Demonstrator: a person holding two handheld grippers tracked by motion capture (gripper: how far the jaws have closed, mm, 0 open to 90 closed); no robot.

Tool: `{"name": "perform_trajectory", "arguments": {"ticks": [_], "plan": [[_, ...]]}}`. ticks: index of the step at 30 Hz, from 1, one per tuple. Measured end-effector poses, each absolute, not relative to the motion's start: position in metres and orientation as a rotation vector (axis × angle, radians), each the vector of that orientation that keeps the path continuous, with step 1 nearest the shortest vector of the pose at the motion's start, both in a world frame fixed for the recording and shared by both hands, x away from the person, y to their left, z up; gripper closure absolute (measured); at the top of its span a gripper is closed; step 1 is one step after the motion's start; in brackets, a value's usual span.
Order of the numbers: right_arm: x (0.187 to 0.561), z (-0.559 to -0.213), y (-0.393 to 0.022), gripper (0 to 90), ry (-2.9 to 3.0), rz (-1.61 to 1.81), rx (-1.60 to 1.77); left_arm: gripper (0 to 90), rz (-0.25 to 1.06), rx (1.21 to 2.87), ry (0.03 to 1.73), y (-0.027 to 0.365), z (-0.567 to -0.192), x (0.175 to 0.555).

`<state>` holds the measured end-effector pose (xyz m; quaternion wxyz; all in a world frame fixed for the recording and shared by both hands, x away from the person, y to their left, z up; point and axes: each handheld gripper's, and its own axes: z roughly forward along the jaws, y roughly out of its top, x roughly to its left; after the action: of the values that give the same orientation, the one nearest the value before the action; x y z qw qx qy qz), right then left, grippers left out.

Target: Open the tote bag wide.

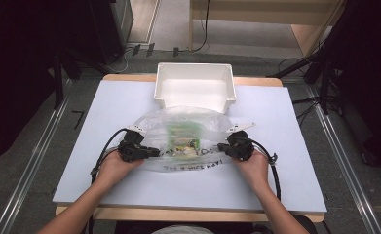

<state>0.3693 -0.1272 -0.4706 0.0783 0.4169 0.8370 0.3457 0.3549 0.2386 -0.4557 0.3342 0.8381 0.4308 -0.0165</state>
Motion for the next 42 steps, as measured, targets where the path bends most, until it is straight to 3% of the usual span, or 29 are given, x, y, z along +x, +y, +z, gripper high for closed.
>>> {"name": "perform_trajectory", "arguments": {"ticks": [6,11,20,42], "plan": [[0.362,-0.469,-0.139,90.0,2.504,1.002,1.297,90.0,0.006,2.190,1.163,0.250,-0.455,0.354],[0.360,-0.469,-0.148,90.0,2.493,0.988,1.316,90.0,0.024,2.165,1.207,0.259,-0.455,0.358],[0.354,-0.469,-0.163,90.0,2.493,0.978,1.348,90.0,0.169,2.184,1.246,0.271,-0.452,0.361],[0.330,-0.468,-0.187,90.0,2.471,0.937,1.372,90.0,0.174,2.118,1.340,0.298,-0.451,0.359]]}}
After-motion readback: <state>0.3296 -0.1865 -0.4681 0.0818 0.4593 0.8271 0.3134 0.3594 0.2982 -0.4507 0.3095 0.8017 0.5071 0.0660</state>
